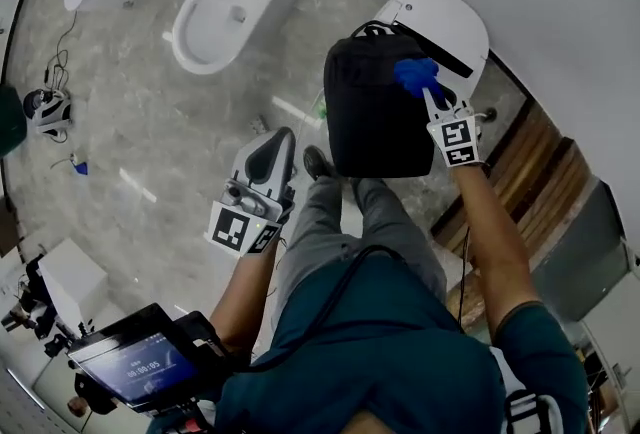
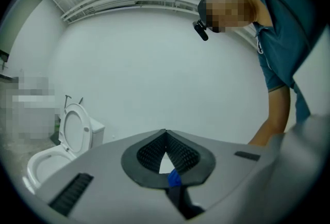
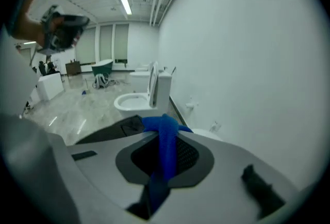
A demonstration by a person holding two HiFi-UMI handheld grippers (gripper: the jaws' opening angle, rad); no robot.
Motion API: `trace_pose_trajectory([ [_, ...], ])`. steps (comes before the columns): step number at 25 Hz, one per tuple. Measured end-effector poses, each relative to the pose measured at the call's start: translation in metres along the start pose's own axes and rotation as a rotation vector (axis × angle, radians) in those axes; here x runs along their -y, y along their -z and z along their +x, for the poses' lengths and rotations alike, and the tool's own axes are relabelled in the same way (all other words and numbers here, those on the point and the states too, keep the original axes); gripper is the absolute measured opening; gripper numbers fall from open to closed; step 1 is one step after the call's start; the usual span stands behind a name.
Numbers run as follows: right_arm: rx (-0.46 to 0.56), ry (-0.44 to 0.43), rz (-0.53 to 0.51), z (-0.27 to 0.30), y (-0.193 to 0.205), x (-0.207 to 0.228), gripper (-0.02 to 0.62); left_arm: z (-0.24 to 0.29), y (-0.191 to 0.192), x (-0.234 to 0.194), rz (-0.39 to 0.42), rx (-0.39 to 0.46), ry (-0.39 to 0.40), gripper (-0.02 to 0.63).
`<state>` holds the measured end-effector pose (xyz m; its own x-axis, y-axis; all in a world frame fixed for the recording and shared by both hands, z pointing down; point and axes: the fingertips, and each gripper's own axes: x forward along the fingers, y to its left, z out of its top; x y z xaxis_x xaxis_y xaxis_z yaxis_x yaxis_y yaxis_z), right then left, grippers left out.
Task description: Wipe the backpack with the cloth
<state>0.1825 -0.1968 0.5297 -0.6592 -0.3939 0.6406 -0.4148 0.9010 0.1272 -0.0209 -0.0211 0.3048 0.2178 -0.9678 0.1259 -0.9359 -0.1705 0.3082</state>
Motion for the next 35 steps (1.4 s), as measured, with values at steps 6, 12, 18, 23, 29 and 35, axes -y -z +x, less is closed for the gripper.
trace_pose_trajectory([
  [6, -0.335, -0.067, -0.128, 0.109, 0.073, -0.022, 0.026, -0.031, 0.009, -0.027, -0.015, -0.047, -0.096, 0.005],
  [12, -0.239, -0.272, -0.209, 0.177, -0.007, -0.139, 0.026, -0.032, 0.023, -0.057, -0.061, -0.083, -0.123, 0.005],
  [18, -0.232, -0.342, -0.218, 0.178, -0.025, -0.175, 0.026, -0.014, 0.015, -0.061, -0.067, -0.071, -0.084, 0.005],
  [23, -0.364, -0.140, -0.237, 0.120, 0.054, -0.053, 0.026, -0.012, 0.016, -0.056, -0.072, -0.055, -0.070, 0.005],
  [29, -0.420, -0.012, -0.243, 0.071, 0.083, 0.015, 0.026, -0.012, 0.018, -0.058, -0.078, -0.062, -0.061, 0.005],
  [35, -0.265, -0.256, -0.318, 0.138, 0.006, -0.137, 0.026, -0.010, 0.016, -0.058, -0.068, -0.070, -0.050, 0.005],
])
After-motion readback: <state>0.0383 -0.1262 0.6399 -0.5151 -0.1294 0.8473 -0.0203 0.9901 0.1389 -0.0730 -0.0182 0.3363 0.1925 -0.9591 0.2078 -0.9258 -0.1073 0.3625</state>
